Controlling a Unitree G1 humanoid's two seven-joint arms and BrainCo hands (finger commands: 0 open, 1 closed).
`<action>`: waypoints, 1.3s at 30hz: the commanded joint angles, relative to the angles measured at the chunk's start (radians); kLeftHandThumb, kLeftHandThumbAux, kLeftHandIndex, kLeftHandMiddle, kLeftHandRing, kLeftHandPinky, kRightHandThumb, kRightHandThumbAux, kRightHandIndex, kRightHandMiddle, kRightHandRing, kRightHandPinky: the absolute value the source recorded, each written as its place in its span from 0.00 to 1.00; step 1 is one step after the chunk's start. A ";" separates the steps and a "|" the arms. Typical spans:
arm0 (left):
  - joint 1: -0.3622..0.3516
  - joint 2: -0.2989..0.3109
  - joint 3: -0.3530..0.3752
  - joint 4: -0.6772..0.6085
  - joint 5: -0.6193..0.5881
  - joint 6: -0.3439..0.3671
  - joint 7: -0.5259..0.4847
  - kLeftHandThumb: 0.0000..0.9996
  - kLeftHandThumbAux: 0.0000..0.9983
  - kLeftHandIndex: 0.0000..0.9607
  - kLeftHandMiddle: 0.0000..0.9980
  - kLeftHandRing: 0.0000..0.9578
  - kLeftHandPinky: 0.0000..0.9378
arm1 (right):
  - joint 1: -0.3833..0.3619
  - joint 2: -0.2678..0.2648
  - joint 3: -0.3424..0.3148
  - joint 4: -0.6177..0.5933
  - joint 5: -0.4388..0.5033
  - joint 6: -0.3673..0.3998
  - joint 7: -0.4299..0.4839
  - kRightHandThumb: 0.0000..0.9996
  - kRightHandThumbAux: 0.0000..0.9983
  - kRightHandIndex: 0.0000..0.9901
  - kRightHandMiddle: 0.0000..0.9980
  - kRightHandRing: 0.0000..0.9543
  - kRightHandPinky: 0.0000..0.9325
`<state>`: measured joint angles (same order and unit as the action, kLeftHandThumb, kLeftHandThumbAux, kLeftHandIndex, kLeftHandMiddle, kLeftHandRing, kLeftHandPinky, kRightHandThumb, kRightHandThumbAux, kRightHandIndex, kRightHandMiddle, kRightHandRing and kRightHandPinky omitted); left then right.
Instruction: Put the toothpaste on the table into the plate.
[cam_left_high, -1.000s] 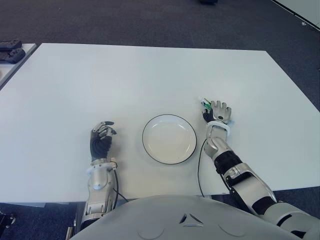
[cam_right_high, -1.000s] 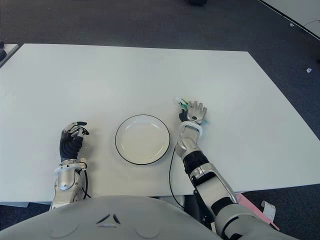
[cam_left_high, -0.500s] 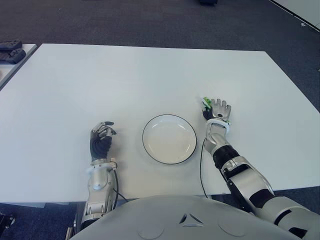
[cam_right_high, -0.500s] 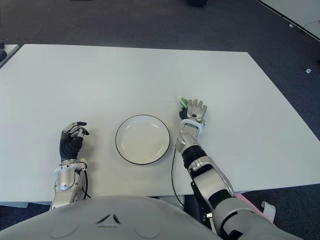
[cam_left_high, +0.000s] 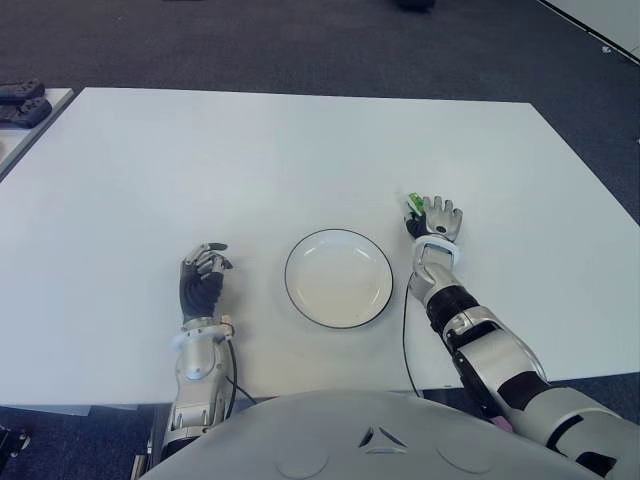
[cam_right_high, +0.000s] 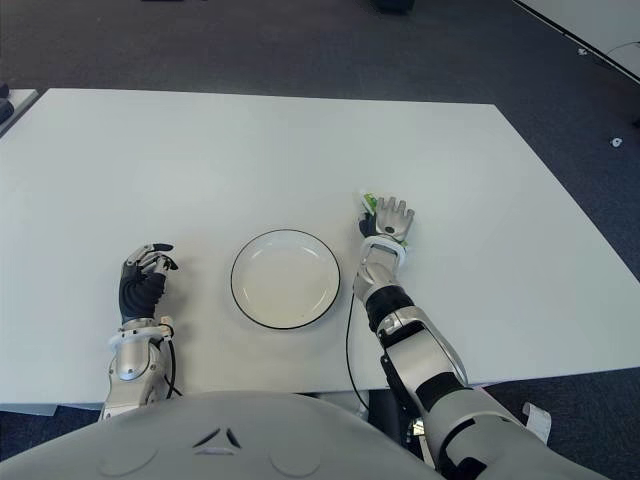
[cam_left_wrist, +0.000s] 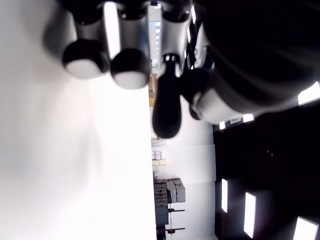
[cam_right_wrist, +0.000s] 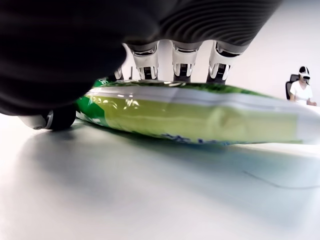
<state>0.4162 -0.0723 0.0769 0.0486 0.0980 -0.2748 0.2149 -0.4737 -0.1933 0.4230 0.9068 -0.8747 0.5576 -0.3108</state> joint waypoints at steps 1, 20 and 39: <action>0.015 -0.005 0.008 0.025 -0.002 0.043 0.008 0.71 0.72 0.46 0.90 0.94 0.95 | 0.116 0.037 -0.023 0.112 0.097 -0.029 0.031 0.64 0.30 0.00 0.00 0.00 0.06; 0.014 -0.003 0.008 0.020 0.006 0.045 0.011 0.71 0.72 0.46 0.90 0.93 0.93 | 0.131 0.046 -0.172 0.092 0.265 -0.234 -0.177 0.86 0.66 0.46 0.52 0.65 0.69; 0.005 -0.005 0.014 0.022 0.008 0.058 0.013 0.71 0.72 0.46 0.91 0.94 0.94 | 0.126 0.056 -0.192 0.067 0.281 -0.232 -0.188 0.95 0.66 0.43 0.48 0.51 0.72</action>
<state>0.4108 -0.0722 0.0867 0.0452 0.1023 -0.2598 0.2149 -0.4394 -0.1793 0.2325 0.9281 -0.6561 0.3036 -0.5588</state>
